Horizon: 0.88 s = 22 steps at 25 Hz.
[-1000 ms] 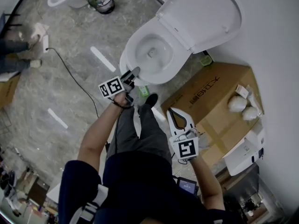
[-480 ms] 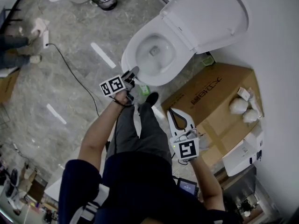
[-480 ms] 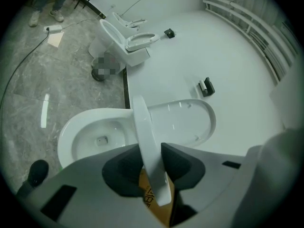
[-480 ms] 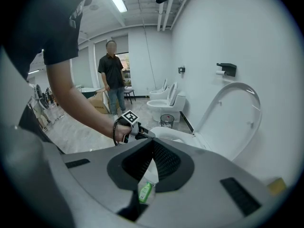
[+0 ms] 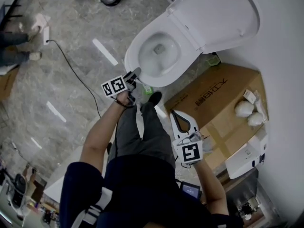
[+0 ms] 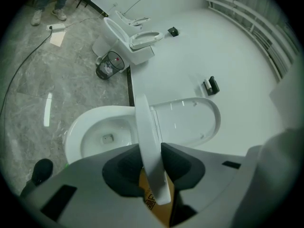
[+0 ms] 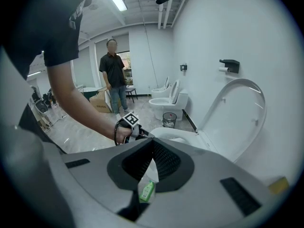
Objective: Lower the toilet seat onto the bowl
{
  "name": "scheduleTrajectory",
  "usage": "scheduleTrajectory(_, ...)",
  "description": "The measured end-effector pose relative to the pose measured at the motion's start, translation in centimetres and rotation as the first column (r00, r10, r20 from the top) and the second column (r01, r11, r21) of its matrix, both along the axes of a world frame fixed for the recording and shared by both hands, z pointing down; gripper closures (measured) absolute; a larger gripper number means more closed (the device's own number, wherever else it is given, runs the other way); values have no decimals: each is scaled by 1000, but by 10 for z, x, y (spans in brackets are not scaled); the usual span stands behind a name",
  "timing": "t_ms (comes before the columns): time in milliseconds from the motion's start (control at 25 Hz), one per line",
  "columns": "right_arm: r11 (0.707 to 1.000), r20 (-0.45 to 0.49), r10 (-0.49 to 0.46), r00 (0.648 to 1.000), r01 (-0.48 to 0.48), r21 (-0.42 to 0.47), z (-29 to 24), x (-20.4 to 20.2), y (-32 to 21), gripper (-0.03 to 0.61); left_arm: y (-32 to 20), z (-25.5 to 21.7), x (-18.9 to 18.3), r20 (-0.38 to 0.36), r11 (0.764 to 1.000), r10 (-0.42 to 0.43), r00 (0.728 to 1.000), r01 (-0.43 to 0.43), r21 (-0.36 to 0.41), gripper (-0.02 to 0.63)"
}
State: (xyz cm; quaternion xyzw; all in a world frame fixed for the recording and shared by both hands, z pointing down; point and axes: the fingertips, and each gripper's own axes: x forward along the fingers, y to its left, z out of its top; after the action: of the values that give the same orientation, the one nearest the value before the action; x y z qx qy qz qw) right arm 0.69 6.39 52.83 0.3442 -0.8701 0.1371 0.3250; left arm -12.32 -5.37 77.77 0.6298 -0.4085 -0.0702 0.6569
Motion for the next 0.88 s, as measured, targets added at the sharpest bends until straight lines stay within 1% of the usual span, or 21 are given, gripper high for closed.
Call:
scheduleTrajectory(440, 999, 0, -18, 1000, 18, -26, 18, -10, 4, 558, 11, 34, -11, 0, 999, -4, 1000, 4, -35, 485)
scheduleTrajectory(880, 997, 6, -34, 999, 34, -63, 42, -25, 8, 558, 20, 71, -19, -9, 998, 14, 1000, -15, -62, 482)
